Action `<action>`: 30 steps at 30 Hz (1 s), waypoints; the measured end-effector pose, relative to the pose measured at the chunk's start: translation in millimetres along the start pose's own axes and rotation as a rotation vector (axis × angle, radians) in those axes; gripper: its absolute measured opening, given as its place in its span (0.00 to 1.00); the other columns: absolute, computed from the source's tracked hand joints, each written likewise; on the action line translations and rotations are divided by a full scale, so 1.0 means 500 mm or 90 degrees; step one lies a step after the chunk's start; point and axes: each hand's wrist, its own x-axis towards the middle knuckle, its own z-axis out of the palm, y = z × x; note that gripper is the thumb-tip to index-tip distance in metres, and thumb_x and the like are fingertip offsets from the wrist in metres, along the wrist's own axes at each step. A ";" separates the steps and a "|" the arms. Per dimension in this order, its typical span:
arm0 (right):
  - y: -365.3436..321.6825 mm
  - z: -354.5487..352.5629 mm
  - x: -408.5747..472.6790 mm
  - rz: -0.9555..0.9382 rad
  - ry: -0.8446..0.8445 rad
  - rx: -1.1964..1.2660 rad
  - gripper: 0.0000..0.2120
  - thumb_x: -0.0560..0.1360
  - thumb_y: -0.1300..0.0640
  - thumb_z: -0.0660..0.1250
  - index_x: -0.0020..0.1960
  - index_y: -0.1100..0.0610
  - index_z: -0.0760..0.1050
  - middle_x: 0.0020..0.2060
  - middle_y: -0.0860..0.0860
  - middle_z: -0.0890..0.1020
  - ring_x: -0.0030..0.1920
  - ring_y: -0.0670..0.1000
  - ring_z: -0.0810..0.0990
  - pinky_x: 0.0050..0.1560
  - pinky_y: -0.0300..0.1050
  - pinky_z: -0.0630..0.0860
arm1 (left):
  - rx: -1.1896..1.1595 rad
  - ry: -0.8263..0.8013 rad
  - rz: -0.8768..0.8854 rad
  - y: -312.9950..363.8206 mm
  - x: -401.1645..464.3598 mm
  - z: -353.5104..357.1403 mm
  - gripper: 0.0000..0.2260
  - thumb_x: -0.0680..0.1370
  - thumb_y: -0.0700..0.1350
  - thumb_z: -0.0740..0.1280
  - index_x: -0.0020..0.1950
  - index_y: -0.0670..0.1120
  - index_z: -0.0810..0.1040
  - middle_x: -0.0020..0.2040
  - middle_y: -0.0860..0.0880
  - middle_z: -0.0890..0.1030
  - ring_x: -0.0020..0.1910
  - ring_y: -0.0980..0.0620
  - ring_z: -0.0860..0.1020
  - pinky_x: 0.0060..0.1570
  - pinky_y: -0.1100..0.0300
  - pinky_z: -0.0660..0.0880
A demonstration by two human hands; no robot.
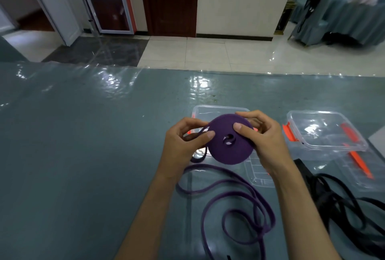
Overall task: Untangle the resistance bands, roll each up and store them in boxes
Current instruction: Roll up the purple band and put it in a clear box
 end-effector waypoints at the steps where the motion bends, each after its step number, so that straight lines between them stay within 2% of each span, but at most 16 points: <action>1: 0.002 0.000 -0.006 0.001 0.026 0.017 0.16 0.67 0.49 0.81 0.52 0.50 0.85 0.53 0.56 0.88 0.55 0.58 0.87 0.45 0.47 0.84 | -0.012 0.003 -0.006 -0.002 -0.004 0.002 0.12 0.73 0.36 0.80 0.53 0.47 0.86 0.53 0.46 0.88 0.47 0.51 0.87 0.44 0.60 0.83; 3: 0.006 -0.003 -0.019 0.000 0.038 0.021 0.16 0.67 0.48 0.81 0.51 0.50 0.82 0.52 0.57 0.88 0.53 0.59 0.88 0.44 0.48 0.85 | -0.038 0.007 -0.018 -0.005 -0.011 0.004 0.14 0.72 0.35 0.80 0.55 0.45 0.85 0.54 0.45 0.88 0.45 0.51 0.87 0.43 0.60 0.83; 5: 0.007 -0.018 -0.032 0.027 -0.013 -0.009 0.20 0.68 0.47 0.81 0.57 0.48 0.80 0.52 0.57 0.88 0.51 0.62 0.88 0.43 0.55 0.86 | -0.032 0.007 -0.019 -0.008 -0.018 0.002 0.14 0.72 0.35 0.81 0.54 0.44 0.85 0.52 0.44 0.88 0.44 0.51 0.87 0.42 0.62 0.82; 8: 0.006 -0.049 -0.046 0.094 -0.110 -0.067 0.28 0.69 0.45 0.80 0.68 0.40 0.78 0.53 0.56 0.89 0.50 0.63 0.88 0.47 0.63 0.85 | -0.011 0.012 -0.024 -0.018 -0.035 0.003 0.14 0.70 0.37 0.82 0.53 0.44 0.86 0.49 0.44 0.88 0.43 0.52 0.86 0.40 0.63 0.81; 11: 0.015 -0.058 -0.058 0.079 -0.076 -0.050 0.26 0.68 0.46 0.81 0.65 0.44 0.83 0.53 0.56 0.89 0.50 0.61 0.89 0.48 0.68 0.84 | -0.029 0.046 -0.020 -0.037 -0.047 0.019 0.15 0.68 0.40 0.84 0.51 0.46 0.84 0.53 0.39 0.86 0.46 0.46 0.86 0.45 0.54 0.84; 13: 0.023 -0.057 -0.065 0.072 -0.019 -0.005 0.25 0.66 0.48 0.82 0.62 0.46 0.85 0.53 0.56 0.89 0.49 0.59 0.89 0.47 0.64 0.86 | -0.024 0.062 -0.007 -0.047 -0.046 0.031 0.15 0.68 0.42 0.84 0.50 0.47 0.83 0.53 0.40 0.84 0.48 0.44 0.84 0.52 0.46 0.84; 14: 0.027 -0.056 -0.068 0.072 0.003 0.016 0.24 0.66 0.48 0.82 0.61 0.46 0.85 0.53 0.56 0.89 0.49 0.58 0.89 0.45 0.60 0.86 | -0.026 0.063 -0.004 -0.050 -0.044 0.035 0.15 0.68 0.42 0.83 0.50 0.47 0.82 0.52 0.42 0.84 0.48 0.45 0.84 0.53 0.46 0.84; 17: 0.042 -0.057 -0.073 0.075 0.052 0.067 0.21 0.69 0.53 0.82 0.61 0.46 0.85 0.54 0.55 0.89 0.51 0.57 0.89 0.41 0.52 0.86 | -0.069 0.053 -0.019 -0.056 -0.038 0.042 0.15 0.69 0.41 0.82 0.51 0.47 0.82 0.51 0.48 0.84 0.46 0.48 0.84 0.47 0.54 0.84; 21: 0.056 -0.054 -0.070 0.069 0.125 0.113 0.22 0.68 0.52 0.81 0.61 0.49 0.85 0.55 0.56 0.88 0.53 0.59 0.89 0.46 0.52 0.87 | -0.127 0.061 -0.073 -0.073 -0.031 0.052 0.16 0.68 0.43 0.83 0.52 0.48 0.83 0.55 0.44 0.86 0.48 0.45 0.86 0.47 0.55 0.84; 25: 0.077 -0.044 -0.052 0.046 0.189 0.121 0.20 0.71 0.58 0.81 0.61 0.49 0.86 0.55 0.56 0.89 0.55 0.58 0.88 0.47 0.51 0.87 | -0.178 0.106 -0.123 -0.098 -0.015 0.070 0.16 0.65 0.42 0.84 0.50 0.49 0.87 0.55 0.41 0.86 0.49 0.45 0.87 0.48 0.56 0.84; 30: 0.104 -0.031 -0.004 0.035 0.246 0.142 0.22 0.67 0.51 0.82 0.61 0.49 0.86 0.57 0.56 0.88 0.58 0.59 0.87 0.53 0.53 0.86 | -0.239 0.161 -0.186 -0.111 0.041 0.078 0.16 0.63 0.37 0.83 0.48 0.47 0.88 0.54 0.39 0.87 0.48 0.45 0.88 0.47 0.58 0.83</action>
